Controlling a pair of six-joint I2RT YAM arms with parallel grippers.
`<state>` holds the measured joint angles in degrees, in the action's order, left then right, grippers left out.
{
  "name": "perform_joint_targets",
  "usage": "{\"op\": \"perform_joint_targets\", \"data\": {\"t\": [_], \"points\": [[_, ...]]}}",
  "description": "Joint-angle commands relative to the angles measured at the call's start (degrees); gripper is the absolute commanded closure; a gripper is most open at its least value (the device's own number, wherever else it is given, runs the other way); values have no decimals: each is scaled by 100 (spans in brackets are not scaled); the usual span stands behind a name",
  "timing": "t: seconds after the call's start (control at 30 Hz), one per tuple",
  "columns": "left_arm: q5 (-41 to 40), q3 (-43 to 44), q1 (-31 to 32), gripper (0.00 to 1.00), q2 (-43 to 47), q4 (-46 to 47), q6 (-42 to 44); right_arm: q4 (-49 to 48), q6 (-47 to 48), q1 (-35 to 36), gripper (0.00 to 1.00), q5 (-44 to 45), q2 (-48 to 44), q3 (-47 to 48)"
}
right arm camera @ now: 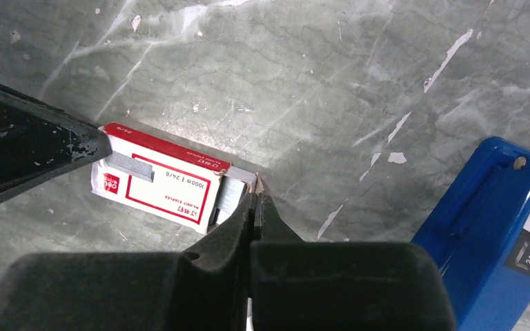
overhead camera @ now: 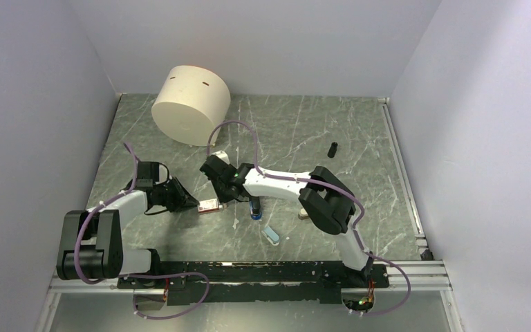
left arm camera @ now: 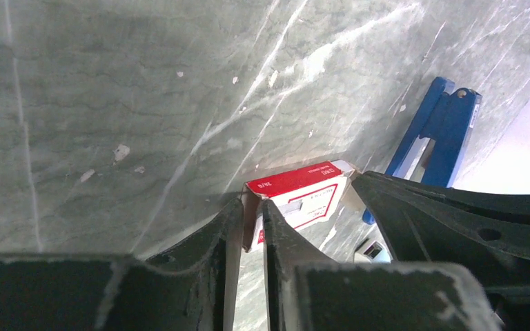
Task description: Load the staples into the stapler
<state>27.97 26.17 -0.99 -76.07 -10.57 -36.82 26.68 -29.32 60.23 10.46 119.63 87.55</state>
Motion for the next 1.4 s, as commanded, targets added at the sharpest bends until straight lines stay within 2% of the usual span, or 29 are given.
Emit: {"op": "perform_joint_targets", "data": {"t": [0.0,0.17,0.4,0.63,0.77,1.0,1.37], "points": [[265,-81,-83,75,164,89,18,-183,6,-15,100,-29,-55,-49],[462,-289,-85,74,345,325,-112,-116,6,-17,100,-22,-4,4],[518,-307,-90,85,266,349,-115,-155,5,-13,100,-59,-1,-9],[-207,-197,-132,94,391,86,-19,-158,10,-47,100,-15,-4,41],[-408,-324,-277,95,555,266,-117,-197,17,-129,100,-74,0,86],[-295,-354,-760,95,686,321,-141,-479,182,-426,100,-322,70,115],[-748,-53,-1306,95,891,-192,17,-872,497,-760,100,-593,293,351]]}}
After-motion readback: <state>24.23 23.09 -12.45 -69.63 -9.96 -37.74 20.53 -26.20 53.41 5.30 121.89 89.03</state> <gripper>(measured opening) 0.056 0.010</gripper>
